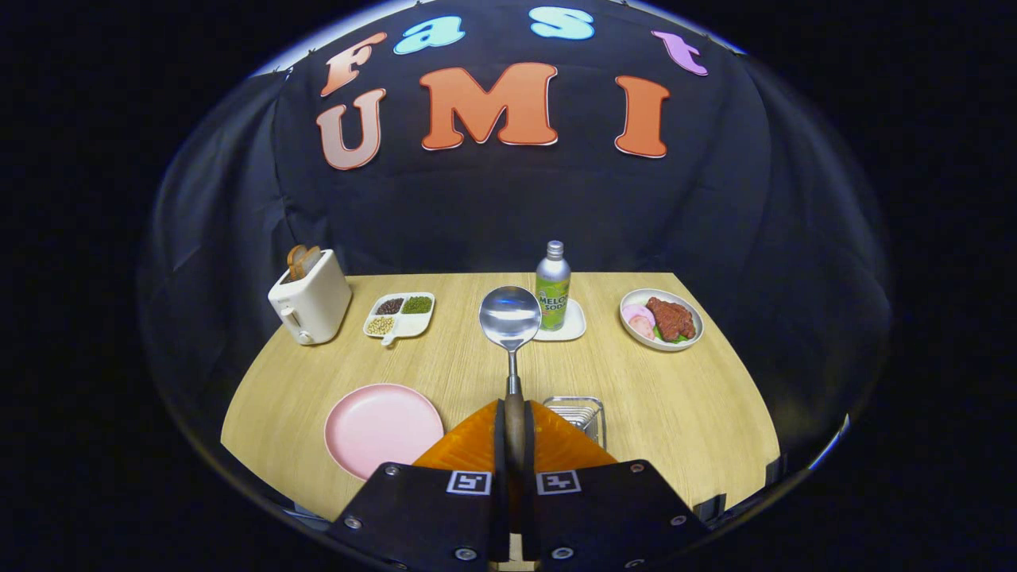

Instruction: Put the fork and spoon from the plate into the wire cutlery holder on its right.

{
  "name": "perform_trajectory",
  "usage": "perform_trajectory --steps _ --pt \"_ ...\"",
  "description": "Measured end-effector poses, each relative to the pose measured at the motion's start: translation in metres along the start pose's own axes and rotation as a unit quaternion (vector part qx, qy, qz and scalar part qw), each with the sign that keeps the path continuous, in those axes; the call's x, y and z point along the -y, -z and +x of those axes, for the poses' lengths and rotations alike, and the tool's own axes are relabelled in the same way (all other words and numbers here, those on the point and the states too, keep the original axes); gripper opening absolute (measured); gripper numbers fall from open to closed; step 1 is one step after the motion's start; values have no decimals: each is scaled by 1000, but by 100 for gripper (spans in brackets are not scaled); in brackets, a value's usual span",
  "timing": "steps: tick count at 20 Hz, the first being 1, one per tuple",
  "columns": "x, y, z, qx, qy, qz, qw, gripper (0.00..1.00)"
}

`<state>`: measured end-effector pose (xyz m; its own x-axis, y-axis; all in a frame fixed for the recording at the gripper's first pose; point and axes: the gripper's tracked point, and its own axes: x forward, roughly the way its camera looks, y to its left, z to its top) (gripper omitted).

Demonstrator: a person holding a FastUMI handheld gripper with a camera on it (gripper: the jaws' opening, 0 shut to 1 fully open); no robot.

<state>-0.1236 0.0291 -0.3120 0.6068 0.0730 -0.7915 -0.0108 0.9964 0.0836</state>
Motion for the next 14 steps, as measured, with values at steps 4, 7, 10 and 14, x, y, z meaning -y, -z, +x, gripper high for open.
perform_trajectory --steps 4,7,10,14 --pt "29 23 5 -54 14 -25 998 6" --pt "41 37 12 -88 19 -29 996 6" --pt "51 50 16 -114 20 -34 993 7" --pt "58 60 20 -137 15 -59 989 8"
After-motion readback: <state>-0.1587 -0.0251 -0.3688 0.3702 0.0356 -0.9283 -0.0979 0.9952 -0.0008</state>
